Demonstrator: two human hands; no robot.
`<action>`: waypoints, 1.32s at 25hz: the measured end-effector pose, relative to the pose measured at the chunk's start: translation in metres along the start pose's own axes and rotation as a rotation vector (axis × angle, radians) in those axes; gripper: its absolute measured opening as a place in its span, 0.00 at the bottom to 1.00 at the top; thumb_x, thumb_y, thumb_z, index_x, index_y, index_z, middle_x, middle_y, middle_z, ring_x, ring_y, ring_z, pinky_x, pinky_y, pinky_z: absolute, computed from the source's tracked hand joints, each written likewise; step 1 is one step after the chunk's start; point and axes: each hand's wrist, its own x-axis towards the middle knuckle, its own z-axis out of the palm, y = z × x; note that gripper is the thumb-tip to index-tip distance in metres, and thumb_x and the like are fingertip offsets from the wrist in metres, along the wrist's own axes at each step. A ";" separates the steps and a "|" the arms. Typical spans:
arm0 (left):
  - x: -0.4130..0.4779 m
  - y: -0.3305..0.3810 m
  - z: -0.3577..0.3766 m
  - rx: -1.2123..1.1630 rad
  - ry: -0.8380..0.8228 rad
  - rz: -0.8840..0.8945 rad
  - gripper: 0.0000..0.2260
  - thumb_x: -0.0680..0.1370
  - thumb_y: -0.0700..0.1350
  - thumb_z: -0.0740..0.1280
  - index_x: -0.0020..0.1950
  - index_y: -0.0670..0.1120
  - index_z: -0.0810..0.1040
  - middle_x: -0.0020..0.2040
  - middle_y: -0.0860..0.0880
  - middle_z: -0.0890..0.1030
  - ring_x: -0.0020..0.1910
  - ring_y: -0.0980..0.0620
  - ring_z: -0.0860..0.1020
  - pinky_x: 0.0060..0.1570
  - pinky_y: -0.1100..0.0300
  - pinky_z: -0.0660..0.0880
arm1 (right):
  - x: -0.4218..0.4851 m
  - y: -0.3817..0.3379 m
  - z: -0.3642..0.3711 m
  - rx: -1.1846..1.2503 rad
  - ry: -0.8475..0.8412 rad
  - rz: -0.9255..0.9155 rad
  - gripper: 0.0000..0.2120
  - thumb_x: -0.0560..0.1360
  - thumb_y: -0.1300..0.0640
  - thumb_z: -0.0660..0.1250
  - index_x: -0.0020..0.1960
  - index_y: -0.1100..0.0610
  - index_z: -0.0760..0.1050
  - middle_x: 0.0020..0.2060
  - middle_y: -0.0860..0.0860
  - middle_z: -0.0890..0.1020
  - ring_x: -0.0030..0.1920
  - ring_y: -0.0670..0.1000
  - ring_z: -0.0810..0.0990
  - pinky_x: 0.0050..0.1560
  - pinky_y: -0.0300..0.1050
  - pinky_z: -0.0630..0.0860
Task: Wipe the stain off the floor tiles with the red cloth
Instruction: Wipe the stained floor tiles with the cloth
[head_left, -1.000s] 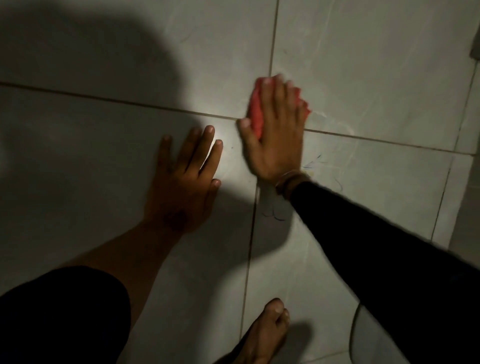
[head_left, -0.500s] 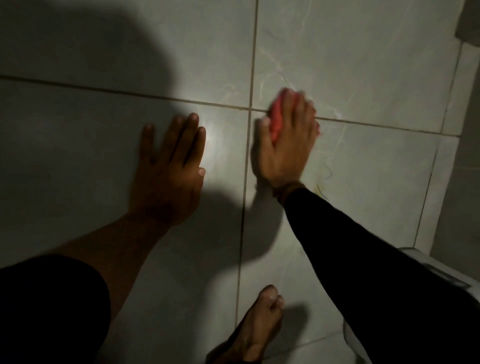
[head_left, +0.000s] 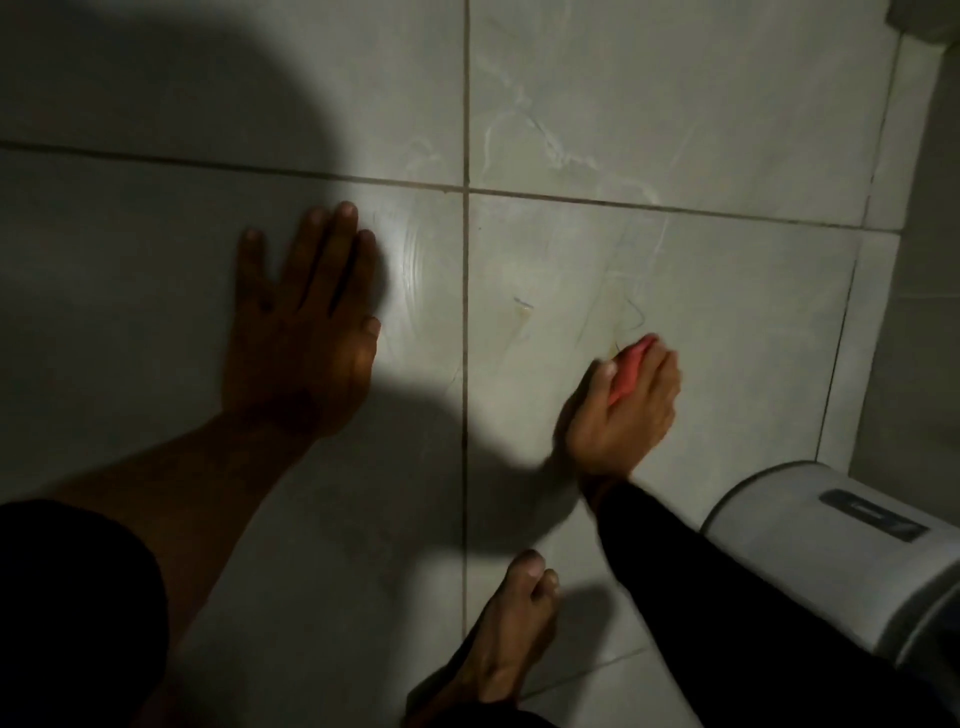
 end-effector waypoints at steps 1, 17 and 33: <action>0.000 0.000 0.000 -0.001 -0.004 -0.006 0.32 0.84 0.52 0.55 0.88 0.43 0.55 0.89 0.41 0.55 0.88 0.38 0.54 0.83 0.32 0.42 | 0.040 -0.017 -0.001 0.022 0.049 0.041 0.37 0.82 0.42 0.56 0.87 0.59 0.61 0.86 0.61 0.63 0.87 0.63 0.61 0.84 0.65 0.61; 0.001 -0.002 -0.006 -0.002 -0.072 0.004 0.33 0.84 0.53 0.52 0.88 0.42 0.54 0.89 0.41 0.52 0.88 0.38 0.52 0.83 0.30 0.42 | 0.056 0.009 -0.005 -0.013 -0.047 -0.303 0.33 0.84 0.45 0.58 0.85 0.59 0.65 0.86 0.62 0.64 0.88 0.63 0.59 0.88 0.65 0.56; 0.001 -0.001 -0.007 0.013 -0.069 -0.004 0.32 0.85 0.53 0.52 0.88 0.42 0.56 0.89 0.40 0.55 0.88 0.37 0.56 0.83 0.29 0.45 | 0.041 0.016 -0.013 -0.008 -0.001 0.009 0.35 0.83 0.46 0.61 0.84 0.63 0.64 0.84 0.66 0.66 0.85 0.68 0.64 0.85 0.67 0.61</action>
